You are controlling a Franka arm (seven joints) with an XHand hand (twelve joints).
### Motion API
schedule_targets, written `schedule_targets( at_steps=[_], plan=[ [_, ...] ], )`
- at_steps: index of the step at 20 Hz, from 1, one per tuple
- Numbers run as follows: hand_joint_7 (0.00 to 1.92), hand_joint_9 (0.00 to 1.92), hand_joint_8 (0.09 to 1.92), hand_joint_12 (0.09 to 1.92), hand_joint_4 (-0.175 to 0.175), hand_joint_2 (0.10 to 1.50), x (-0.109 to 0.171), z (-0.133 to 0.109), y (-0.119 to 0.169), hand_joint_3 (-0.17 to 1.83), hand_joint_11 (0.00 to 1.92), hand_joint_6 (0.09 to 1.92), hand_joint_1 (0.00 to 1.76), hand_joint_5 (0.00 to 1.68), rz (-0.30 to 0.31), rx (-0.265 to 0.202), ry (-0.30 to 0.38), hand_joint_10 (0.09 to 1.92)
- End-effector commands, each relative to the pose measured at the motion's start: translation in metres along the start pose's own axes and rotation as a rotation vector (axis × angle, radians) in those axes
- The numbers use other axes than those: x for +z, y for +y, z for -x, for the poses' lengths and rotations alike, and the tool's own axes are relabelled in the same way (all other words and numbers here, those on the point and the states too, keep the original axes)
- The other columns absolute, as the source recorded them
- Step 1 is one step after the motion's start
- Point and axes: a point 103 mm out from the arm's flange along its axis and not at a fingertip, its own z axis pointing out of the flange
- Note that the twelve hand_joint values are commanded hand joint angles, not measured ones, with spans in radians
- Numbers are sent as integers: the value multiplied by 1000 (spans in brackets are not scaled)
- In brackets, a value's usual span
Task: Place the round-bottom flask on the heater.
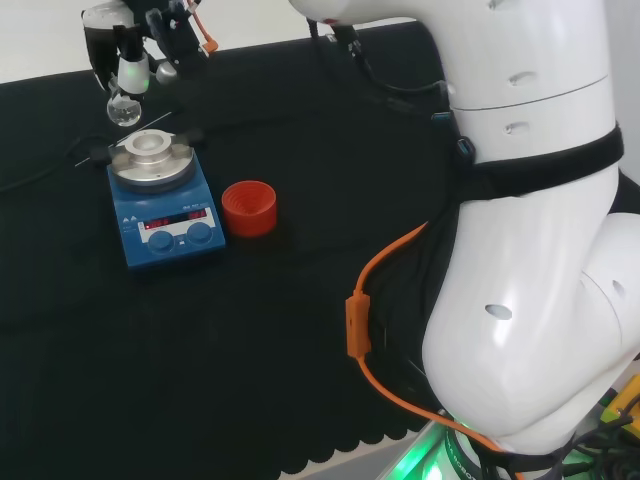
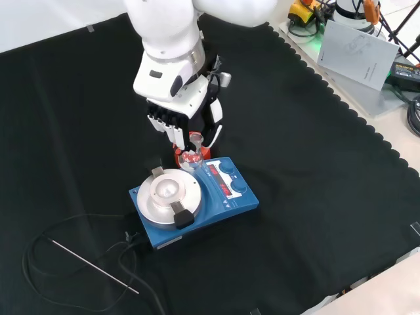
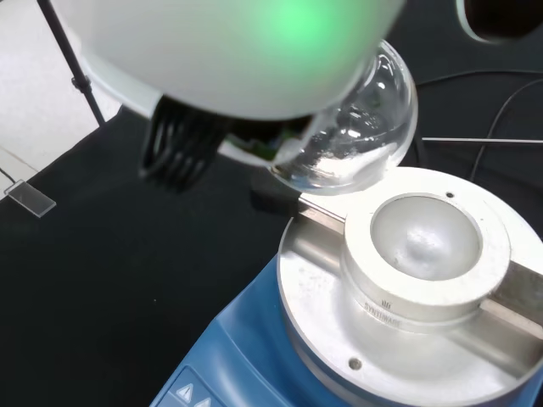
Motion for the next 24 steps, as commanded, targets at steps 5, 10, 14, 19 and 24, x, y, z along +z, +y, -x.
schedule_targets(
  at_steps=[5,10,14,19,24],
  plan=[
    [1539,1726,565,859,-175,354,6,13,7,1094,1618,574,1343,1377,-9,-37,1,344],
    [1538,1726,567,860,-175,353,8,26,8,1095,1618,573,1343,1379,0,-3,12,344],
    [1538,1726,568,860,-175,353,8,33,10,1096,1618,573,1343,1379,10,13,16,345],
    [1538,1726,569,860,-175,352,13,36,17,1096,1617,574,1343,1379,11,17,15,345],
    [1538,1726,569,861,-175,352,20,41,20,1097,1617,575,1343,1378,17,19,33,346]
  ],
)
